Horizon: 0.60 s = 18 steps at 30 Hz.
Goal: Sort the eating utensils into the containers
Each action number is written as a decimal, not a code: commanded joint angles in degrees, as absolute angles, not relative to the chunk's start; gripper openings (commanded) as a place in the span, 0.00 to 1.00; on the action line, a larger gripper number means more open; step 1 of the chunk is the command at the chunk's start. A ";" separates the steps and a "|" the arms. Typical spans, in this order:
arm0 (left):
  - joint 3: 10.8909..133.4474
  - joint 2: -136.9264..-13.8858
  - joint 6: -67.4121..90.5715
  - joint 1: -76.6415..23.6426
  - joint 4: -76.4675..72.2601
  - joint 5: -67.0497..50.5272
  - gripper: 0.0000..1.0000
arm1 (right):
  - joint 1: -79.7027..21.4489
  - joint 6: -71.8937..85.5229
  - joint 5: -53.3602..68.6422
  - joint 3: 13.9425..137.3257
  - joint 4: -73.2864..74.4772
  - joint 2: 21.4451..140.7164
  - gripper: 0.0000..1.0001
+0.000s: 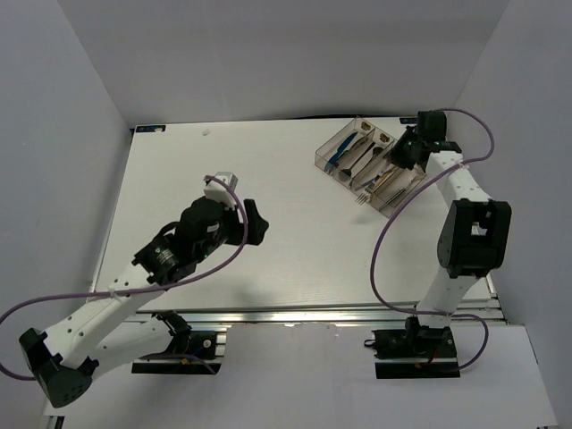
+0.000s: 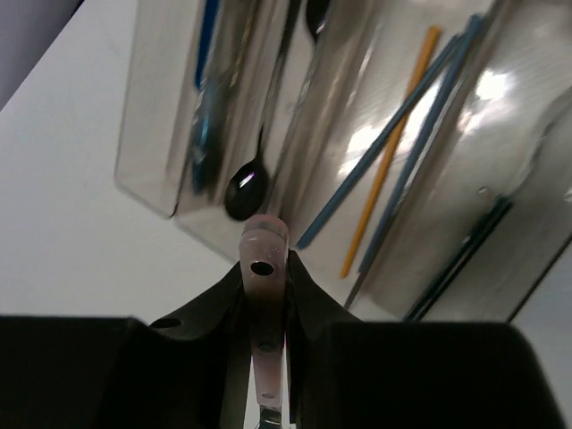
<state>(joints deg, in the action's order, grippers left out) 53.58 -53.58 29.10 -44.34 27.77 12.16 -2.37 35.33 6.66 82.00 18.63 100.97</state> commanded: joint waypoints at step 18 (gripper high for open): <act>42.36 -44.47 25.22 -44.47 31.38 18.02 0.98 | 6.59 30.24 -6.24 104.85 31.38 116.71 0.00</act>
